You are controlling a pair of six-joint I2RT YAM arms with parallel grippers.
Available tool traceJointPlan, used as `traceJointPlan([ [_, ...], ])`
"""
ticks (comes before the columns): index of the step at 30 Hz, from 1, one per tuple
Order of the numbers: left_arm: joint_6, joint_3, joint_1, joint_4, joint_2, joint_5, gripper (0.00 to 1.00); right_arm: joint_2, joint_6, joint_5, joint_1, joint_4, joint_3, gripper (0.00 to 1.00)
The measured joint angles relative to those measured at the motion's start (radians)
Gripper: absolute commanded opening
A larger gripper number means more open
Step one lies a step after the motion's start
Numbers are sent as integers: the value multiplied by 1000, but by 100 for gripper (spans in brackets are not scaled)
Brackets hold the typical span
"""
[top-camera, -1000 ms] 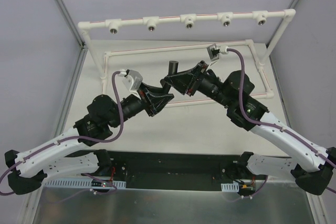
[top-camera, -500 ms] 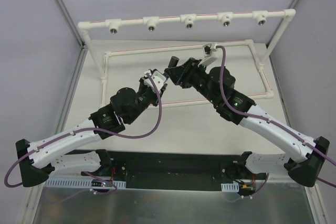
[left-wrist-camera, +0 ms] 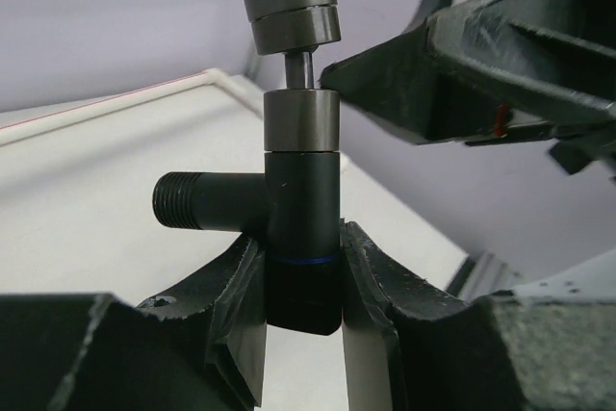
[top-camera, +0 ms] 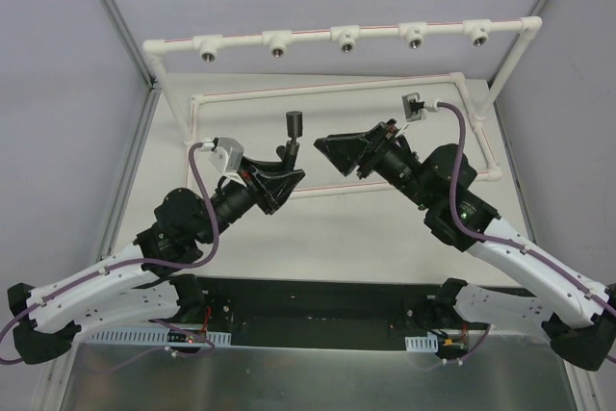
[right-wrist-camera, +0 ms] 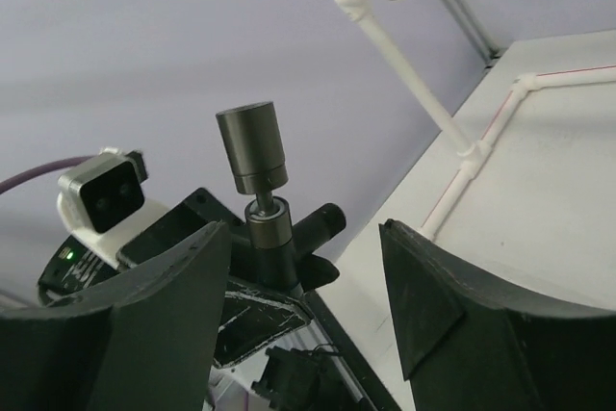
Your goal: Install the water faucets
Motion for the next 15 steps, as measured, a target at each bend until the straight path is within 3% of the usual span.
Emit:
traceJointPlan([
  [7,-201,0,0,125,19,180,0,-12,-8,-236,0,35,0,68],
  [15,-309,0,0,195,81,306,0,-22,-8,-296,0,60,0,62],
])
